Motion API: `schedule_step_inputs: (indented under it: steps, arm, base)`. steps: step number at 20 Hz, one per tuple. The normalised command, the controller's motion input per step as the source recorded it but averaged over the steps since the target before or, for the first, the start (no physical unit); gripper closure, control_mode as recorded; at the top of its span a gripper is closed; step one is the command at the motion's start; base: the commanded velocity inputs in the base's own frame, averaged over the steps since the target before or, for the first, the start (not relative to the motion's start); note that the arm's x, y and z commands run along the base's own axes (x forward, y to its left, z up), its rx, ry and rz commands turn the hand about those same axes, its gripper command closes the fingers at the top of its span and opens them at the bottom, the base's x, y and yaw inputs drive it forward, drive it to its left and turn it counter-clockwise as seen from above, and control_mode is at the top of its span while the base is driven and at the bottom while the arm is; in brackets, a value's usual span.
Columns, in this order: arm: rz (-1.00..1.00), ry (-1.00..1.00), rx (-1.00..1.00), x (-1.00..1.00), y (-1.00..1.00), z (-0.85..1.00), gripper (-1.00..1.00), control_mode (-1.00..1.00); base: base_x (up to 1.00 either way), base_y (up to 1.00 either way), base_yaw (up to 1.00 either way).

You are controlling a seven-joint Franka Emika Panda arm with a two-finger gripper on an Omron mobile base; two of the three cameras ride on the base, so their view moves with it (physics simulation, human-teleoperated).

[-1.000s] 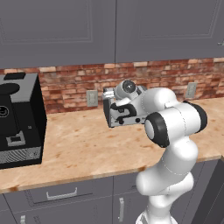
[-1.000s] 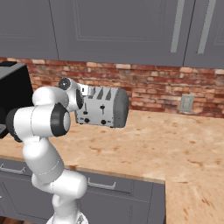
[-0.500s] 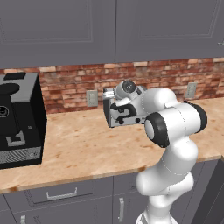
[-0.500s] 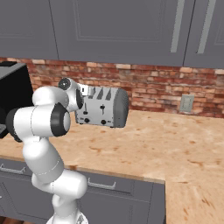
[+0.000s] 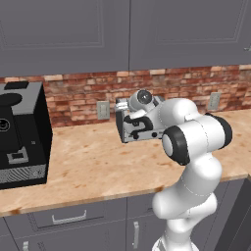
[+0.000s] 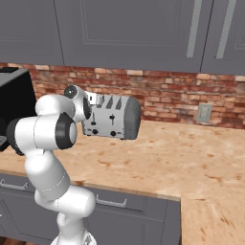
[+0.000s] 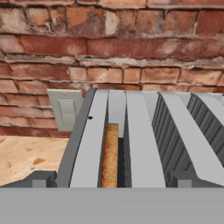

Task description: Start the toaster. Once the lever pops up, take the bread to the plate on the dining counter.

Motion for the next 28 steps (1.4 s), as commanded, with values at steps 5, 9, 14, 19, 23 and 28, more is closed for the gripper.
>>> schedule_step_inputs:
  steps: [5, 9, 14, 19, 23, 28]
  arm:
    - [0.0, 0.0, 0.0, 0.0, 0.0, 0.0, -1.0, -1.0]
    - [0.0, 0.0, 0.0, 0.0, 0.0, 0.0, -1.0, -1.0]
    - [0.0, 0.0, 0.0, 0.0, 0.0, 0.0, -1.0, -1.0]
    - [0.0, 0.0, 0.0, 0.0, 0.0, 0.0, -1.0, -1.0]
    - [0.0, 0.0, 0.0, 0.0, 0.0, 0.0, -1.0, -1.0]
    - [0.0, 0.0, 0.0, 0.0, 0.0, 0.0, -1.0, -1.0]
  base:
    - [0.0, 0.0, 0.0]
    - [0.0, 0.0, 0.0]
    - [0.0, 0.0, 0.0]
    - [0.0, 0.0, 0.0]
    - [0.0, 0.0, 0.0]
    - [0.0, 0.0, 0.0]
